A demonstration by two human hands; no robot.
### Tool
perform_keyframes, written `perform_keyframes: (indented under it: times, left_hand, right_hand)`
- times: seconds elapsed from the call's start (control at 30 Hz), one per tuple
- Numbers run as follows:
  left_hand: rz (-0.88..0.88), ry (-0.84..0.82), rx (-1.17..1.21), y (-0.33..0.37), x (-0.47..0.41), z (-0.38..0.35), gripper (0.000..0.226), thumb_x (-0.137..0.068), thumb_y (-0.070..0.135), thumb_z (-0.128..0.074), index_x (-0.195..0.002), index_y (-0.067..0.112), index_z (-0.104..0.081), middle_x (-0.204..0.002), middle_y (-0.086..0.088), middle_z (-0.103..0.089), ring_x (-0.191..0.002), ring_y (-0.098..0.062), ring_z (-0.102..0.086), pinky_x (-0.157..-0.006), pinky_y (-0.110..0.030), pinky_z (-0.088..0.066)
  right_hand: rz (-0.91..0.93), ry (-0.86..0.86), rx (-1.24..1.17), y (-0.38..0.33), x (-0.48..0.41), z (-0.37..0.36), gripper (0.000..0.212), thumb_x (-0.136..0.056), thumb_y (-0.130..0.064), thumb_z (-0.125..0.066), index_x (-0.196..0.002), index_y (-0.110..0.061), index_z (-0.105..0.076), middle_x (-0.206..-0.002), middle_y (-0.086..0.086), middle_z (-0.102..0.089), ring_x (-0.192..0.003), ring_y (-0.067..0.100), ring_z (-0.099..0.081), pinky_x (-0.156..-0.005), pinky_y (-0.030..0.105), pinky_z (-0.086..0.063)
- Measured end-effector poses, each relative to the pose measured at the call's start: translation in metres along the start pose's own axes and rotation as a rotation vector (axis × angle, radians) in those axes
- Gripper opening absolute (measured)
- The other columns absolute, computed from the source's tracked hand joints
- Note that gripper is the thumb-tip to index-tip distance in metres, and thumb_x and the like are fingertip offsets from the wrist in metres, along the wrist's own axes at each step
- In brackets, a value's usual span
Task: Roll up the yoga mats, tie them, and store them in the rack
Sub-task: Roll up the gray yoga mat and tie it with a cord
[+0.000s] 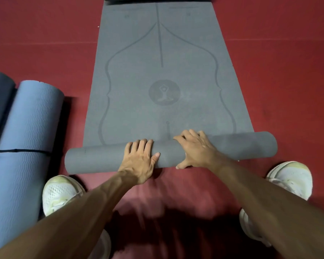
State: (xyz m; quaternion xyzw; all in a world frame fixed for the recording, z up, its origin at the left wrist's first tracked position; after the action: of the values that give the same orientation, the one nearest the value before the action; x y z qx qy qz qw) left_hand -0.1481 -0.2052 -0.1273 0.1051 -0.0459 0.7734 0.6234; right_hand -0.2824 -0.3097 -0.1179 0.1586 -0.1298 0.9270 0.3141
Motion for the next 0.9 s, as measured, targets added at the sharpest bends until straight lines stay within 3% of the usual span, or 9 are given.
perform_keyframes:
  times: [0.1,0.2,0.33,0.4,0.53,0.7,0.8,0.9]
  left_hand:
    - [0.004,-0.058,0.022,-0.004,-0.014,0.008,0.077,-0.088,0.057,-0.001,-0.135,0.014,-0.044,-0.127,-0.006,-0.052,-0.118,-0.027,-0.048,-0.103,-0.039,-0.029]
    - [0.02,-0.195,0.074,-0.013,-0.04,0.01,0.056,-0.099,0.052,-0.014,-0.137,0.02,-0.038,-0.133,-0.004,-0.044,-0.126,-0.024,-0.04,-0.106,-0.038,-0.027]
    - [-0.004,-0.221,0.104,-0.018,-0.057,0.011,0.049,-0.101,0.047,-0.018,-0.135,0.021,-0.041,-0.131,-0.005,-0.044,-0.125,-0.023,-0.039,-0.104,-0.039,-0.03]
    - [-0.011,-0.204,0.105,-0.019,-0.062,0.012,0.048,-0.101,0.048,-0.019,-0.132,0.02,-0.043,-0.128,-0.005,-0.044,-0.124,-0.023,-0.041,-0.103,-0.039,-0.032]
    - [0.046,-0.262,0.153,-0.024,-0.077,0.011,0.049,-0.1,0.051,-0.021,-0.123,0.015,-0.046,-0.125,-0.008,-0.045,-0.124,-0.024,-0.043,-0.103,-0.039,-0.032]
    - [0.101,-0.204,0.183,-0.032,-0.099,0.016,0.047,-0.1,0.048,-0.027,-0.12,0.01,-0.046,-0.123,-0.011,-0.044,-0.122,-0.027,-0.041,-0.104,-0.04,-0.032]
    - [0.109,-0.118,0.234,-0.038,-0.108,0.02,0.042,-0.099,0.045,-0.032,-0.112,0.009,-0.049,-0.116,-0.011,-0.046,-0.115,-0.028,-0.044,-0.1,-0.04,-0.035]
    - [0.181,-0.08,0.266,-0.046,-0.108,0.021,0.037,-0.097,0.046,-0.032,-0.099,0.014,-0.05,-0.11,-0.006,-0.051,-0.105,-0.027,-0.052,-0.084,-0.038,-0.036]
  right_hand:
    - [-0.019,0.129,0.066,-0.006,0.008,0.0,0.095,-0.066,-0.063,-0.072,-0.142,-0.021,-0.033,-0.129,0.002,-0.042,-0.12,0.022,-0.038,-0.103,0.044,-0.022]
    - [-0.107,0.183,0.073,-0.009,0.01,-0.001,0.096,-0.072,-0.054,-0.073,-0.148,-0.019,-0.026,-0.14,0.006,-0.037,-0.131,0.025,-0.034,-0.109,0.052,-0.013]
    - [-0.15,0.321,0.107,-0.005,0.013,-0.004,0.102,-0.057,-0.049,-0.085,-0.142,-0.013,-0.043,-0.136,0.013,-0.05,-0.13,0.03,-0.044,-0.106,0.057,-0.027]
    - [-0.127,0.352,0.126,-0.001,0.013,-0.007,0.11,-0.052,-0.052,-0.087,-0.143,-0.011,-0.042,-0.137,0.014,-0.05,-0.131,0.031,-0.044,-0.108,0.057,-0.029]
    - [-0.114,0.33,0.15,0.006,0.002,-0.008,0.12,-0.049,-0.056,-0.086,-0.147,-0.012,-0.034,-0.14,0.013,-0.046,-0.134,0.032,-0.039,-0.111,0.057,-0.024]
    - [-0.122,0.154,0.114,0.013,-0.025,0.003,0.119,-0.056,-0.056,-0.083,-0.15,-0.018,-0.021,-0.142,0.006,-0.037,-0.134,0.024,-0.032,-0.113,0.049,-0.014]
    - [-0.113,0.139,0.12,0.019,-0.035,0.01,0.106,-0.061,-0.047,-0.083,-0.146,-0.022,-0.025,-0.133,0.002,-0.042,-0.125,0.02,-0.039,-0.109,0.043,-0.02]
    - [-0.082,0.159,0.123,0.024,-0.043,0.012,0.091,-0.059,-0.042,-0.081,-0.137,-0.025,-0.035,-0.123,-0.002,-0.048,-0.115,0.02,-0.046,-0.101,0.04,-0.027]
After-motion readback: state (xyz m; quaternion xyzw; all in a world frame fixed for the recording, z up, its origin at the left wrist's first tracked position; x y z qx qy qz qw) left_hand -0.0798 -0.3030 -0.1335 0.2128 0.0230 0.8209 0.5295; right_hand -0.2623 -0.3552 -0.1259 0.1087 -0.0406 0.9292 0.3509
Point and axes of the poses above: each hand's wrist, its own x-axis away from the middle knuckle, its own z-axis out of the back of the hand, y = z × x, the point moved 6 cm from there along -x, towards the middle knuckle
